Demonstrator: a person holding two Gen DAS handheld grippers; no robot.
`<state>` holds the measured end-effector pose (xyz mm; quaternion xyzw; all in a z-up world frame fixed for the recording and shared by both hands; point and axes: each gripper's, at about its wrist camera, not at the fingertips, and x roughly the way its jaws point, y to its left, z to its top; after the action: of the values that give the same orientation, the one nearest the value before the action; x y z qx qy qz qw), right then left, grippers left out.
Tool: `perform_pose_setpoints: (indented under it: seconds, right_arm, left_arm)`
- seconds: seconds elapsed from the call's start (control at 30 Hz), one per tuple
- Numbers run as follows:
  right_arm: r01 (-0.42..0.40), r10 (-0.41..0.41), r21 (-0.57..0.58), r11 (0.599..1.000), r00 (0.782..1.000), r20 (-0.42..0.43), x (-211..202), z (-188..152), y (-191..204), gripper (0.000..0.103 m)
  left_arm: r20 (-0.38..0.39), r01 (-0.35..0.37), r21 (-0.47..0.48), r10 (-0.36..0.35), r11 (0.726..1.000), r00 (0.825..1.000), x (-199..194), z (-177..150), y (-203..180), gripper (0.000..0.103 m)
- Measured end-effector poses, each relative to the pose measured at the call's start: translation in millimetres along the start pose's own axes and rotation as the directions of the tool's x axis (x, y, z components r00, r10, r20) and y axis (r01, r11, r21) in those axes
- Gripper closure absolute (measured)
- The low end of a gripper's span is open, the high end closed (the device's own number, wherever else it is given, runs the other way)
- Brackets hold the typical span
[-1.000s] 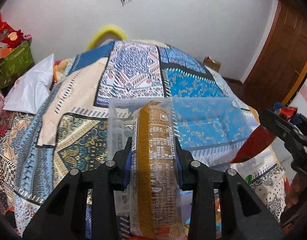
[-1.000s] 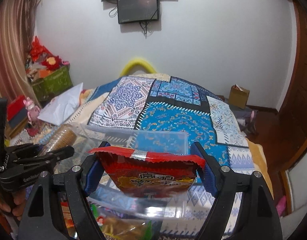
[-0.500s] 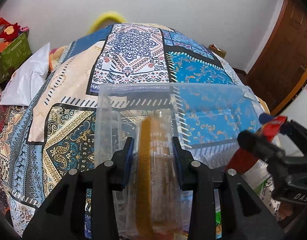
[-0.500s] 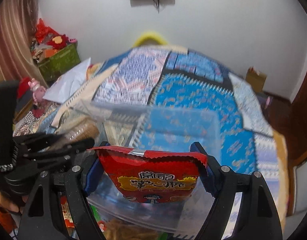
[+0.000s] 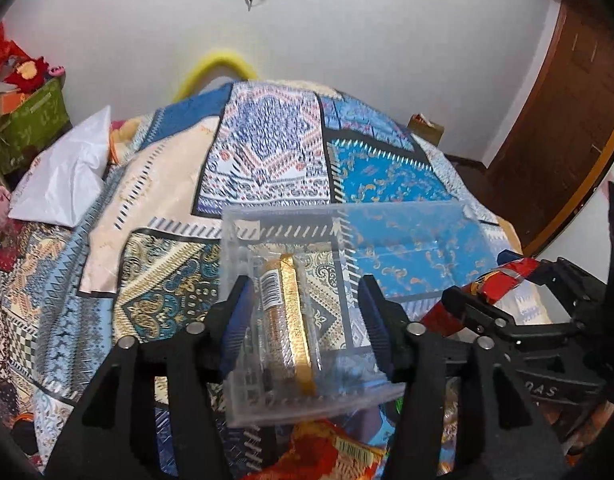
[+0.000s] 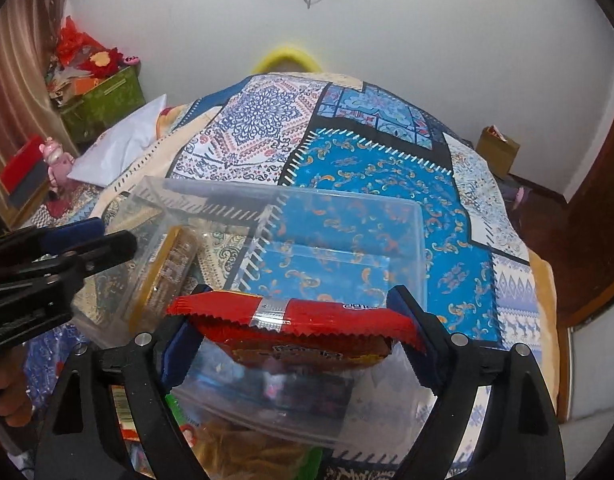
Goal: Organize snacks
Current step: 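Carry both snacks into the clear box and open both grippers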
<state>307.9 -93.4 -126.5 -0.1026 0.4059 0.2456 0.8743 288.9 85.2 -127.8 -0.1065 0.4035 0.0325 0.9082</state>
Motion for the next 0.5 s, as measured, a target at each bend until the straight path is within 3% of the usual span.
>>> perform_pose_setpoints:
  seconds: [0.1, 0.2, 0.5]
  right_arm:
    - [0.003, -0.003, -0.001, 1.000, 1.000, 0.011, -8, 0, 1, 0.013]
    - [0.019, -0.019, 0.001, 1.000, 0.999, 0.032, -14, 1, 3, 0.000]
    - [0.022, -0.022, 0.006, 1.000, 0.997, 0.077, -47, -2, 10, 0.000]
  left_arm:
    - [0.021, -0.008, 0.018, 0.007, 1.000, 1.000, -18, -3, -1, 0.047]
    - [0.035, -0.012, 0.024, 0.011, 1.000, 0.999, -33, -8, 1, 0.043]
    - [0.060, -0.024, 0.046, 0.021, 0.999, 0.998, -75, -31, 10, 0.043]
